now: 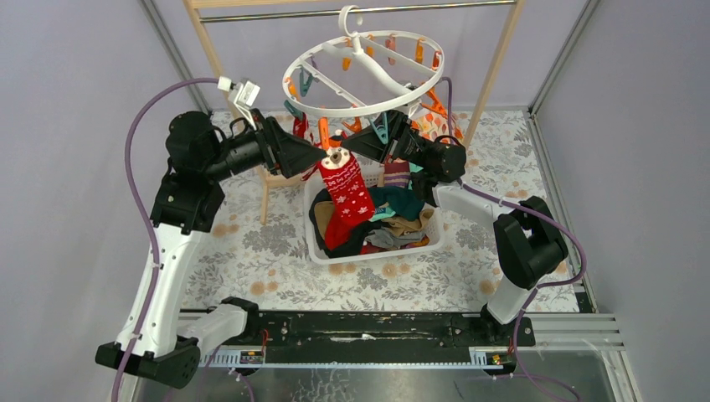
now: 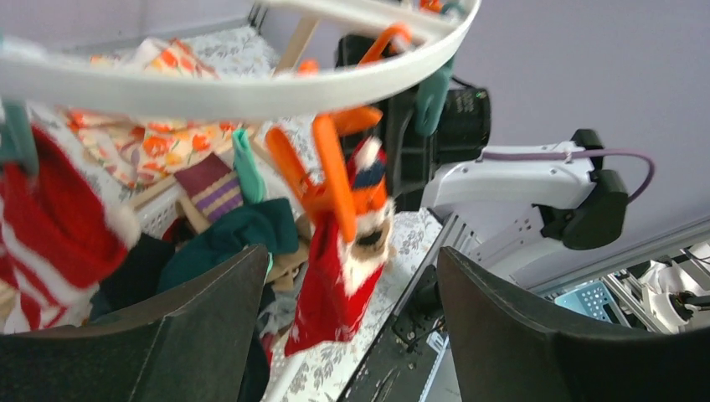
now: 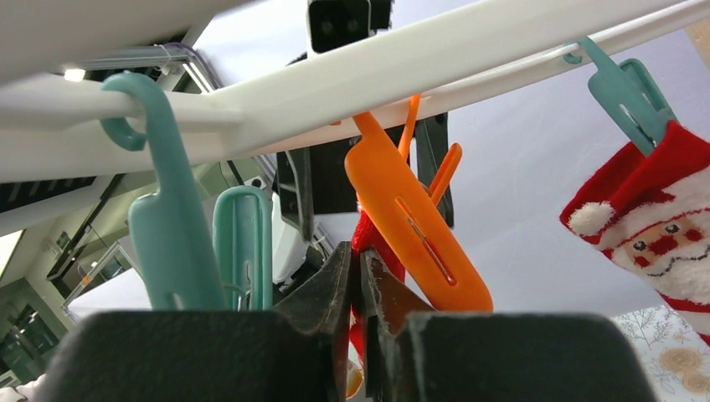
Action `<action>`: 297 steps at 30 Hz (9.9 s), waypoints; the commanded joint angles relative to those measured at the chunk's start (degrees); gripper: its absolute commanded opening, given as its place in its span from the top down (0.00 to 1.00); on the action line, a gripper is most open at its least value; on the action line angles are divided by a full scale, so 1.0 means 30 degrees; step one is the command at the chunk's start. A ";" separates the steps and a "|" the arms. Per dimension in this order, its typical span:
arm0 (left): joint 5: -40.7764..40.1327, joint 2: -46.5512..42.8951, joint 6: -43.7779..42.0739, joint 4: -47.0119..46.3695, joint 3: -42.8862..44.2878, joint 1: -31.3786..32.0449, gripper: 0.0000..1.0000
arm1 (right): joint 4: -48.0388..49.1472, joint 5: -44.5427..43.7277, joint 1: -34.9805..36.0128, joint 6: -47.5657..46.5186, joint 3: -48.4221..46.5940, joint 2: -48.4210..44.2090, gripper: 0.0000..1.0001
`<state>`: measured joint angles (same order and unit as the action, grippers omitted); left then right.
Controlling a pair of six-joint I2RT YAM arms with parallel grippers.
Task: Clip the socks to the hanger
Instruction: Clamp the sock onto the hanger, then open the clamp at the hanger, then adjust the sock in the bin.
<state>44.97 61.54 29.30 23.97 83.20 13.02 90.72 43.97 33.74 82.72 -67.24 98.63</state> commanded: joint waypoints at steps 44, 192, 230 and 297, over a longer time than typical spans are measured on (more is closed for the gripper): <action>0.0333 -0.1100 -0.1855 0.1112 -0.1613 0.0543 0.95 | 0.2456 -0.5286 -0.0464 -0.5018 0.3613 -0.1109 0.13; -0.2999 0.1394 0.0562 0.0650 0.2996 0.0611 0.31 | -0.7227 -2.0188 0.9393 -2.5598 0.1727 -0.4372 1.00; -0.5872 0.1810 0.0537 0.0838 0.2730 0.0612 1.00 | -1.1283 -2.4373 1.0728 -2.7200 0.4066 -0.6479 0.01; -0.4706 0.1643 -0.1034 0.1884 0.2660 0.0604 1.00 | -3.0022 -1.2574 0.5287 -2.4803 0.0701 -0.3031 0.65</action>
<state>29.19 67.33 26.83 30.41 90.91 14.90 -0.60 3.31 50.06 10.48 -62.94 90.08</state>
